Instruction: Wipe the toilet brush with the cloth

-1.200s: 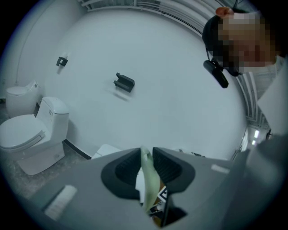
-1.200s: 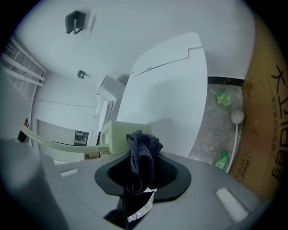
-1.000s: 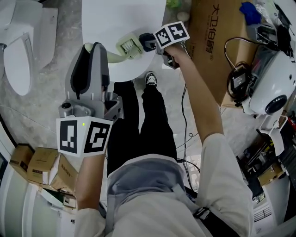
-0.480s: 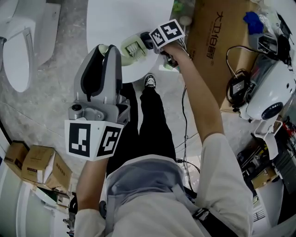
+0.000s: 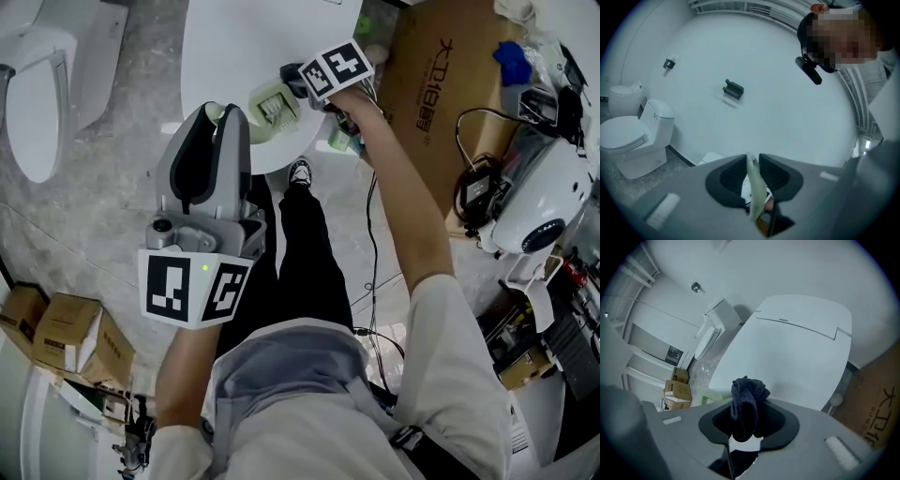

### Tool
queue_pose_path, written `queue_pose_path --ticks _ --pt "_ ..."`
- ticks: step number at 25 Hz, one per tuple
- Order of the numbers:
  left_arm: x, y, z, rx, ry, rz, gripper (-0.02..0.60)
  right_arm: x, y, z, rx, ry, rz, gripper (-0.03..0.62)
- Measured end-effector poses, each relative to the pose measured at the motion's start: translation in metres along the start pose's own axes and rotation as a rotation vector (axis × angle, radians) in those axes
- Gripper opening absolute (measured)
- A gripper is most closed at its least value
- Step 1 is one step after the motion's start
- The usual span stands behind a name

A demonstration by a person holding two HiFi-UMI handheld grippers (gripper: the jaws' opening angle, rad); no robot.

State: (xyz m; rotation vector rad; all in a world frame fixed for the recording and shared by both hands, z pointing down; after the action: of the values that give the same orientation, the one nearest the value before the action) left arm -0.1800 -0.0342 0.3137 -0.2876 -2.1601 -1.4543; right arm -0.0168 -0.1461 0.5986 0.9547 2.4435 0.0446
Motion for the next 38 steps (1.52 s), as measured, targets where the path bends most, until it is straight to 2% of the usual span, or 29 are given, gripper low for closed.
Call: queue_pose_path --ticks 13,25,38 --pt "0.002 -0.002 -0.001 -0.01 0.002 0.007 0.0 0.014 -0.043 0.001 0.001 0.03 0.129 0.109" --pt "0.004 -0.001 -0.001 -0.015 0.005 0.011 0.0 0.02 -0.053 -0.012 -0.052 -0.005 0.094 0.109" --pt "0.004 -0.001 -0.002 -0.02 0.006 0.011 0.0 0.036 -0.059 -0.026 -0.063 -0.09 0.121 0.109"
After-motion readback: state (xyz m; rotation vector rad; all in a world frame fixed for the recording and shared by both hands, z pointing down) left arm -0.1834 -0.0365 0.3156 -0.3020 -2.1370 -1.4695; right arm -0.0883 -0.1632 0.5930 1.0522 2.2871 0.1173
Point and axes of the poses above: the fingertips, and each gripper's own axes: z backward along the fingers, x to its left, y out of its underside, the point moved 8 cm from there along z, backward along the fingers, and after that the axes turned 6 degrees about z, right-handed, at the moved point
